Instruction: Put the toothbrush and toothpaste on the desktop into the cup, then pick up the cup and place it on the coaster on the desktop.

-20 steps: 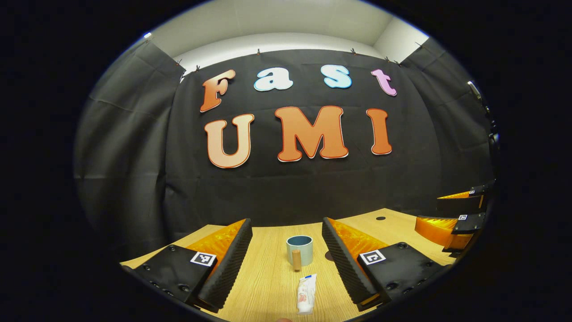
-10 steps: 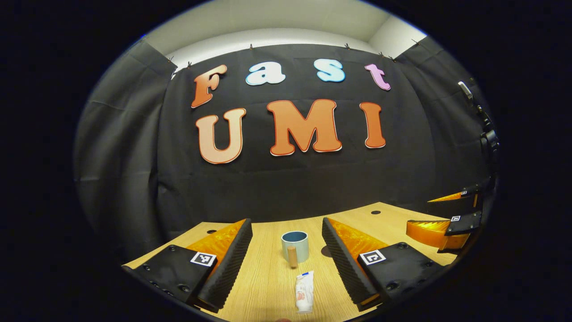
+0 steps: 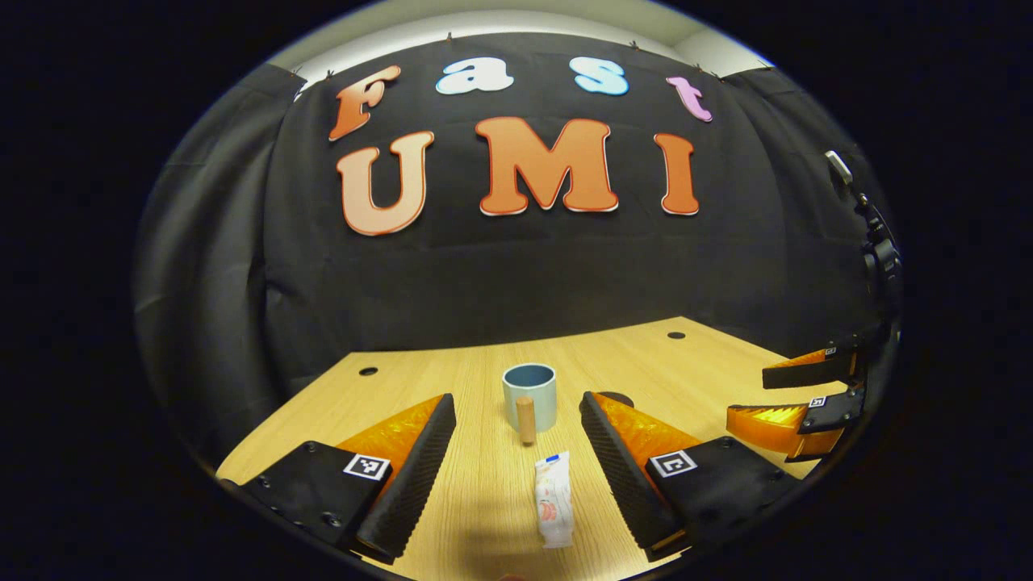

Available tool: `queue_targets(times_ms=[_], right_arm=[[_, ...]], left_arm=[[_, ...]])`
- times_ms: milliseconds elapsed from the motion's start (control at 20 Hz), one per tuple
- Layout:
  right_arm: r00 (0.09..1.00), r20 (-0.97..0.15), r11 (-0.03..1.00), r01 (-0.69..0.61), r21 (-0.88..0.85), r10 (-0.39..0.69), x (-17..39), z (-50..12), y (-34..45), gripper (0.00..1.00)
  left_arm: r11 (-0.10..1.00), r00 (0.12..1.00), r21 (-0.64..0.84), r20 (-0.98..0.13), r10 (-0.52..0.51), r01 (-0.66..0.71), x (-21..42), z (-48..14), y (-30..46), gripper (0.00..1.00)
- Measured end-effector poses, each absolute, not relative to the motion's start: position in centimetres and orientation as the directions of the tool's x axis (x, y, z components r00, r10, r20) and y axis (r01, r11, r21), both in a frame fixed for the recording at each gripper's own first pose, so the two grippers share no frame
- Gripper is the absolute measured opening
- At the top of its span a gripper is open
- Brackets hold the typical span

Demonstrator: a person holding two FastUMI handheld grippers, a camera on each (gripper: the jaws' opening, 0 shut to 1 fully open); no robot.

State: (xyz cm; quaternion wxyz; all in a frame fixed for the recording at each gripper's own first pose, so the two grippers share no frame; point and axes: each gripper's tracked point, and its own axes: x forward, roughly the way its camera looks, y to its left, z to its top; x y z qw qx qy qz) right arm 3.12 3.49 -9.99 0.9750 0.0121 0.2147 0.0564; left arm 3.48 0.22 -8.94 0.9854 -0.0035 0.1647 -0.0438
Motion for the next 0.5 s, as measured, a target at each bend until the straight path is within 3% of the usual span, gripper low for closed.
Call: queue_targets(times_ms=[500], right_arm=[[0.797, -0.589, 0.991, -0.112, 0.076, 0.136, 4.2, -16.1, 4.2, 0.9]], left_arm=[[0.99, 0.809, -0.067, -0.57, -0.142, 0.126, 5.0, -17.3, -0.2, 0.99]])
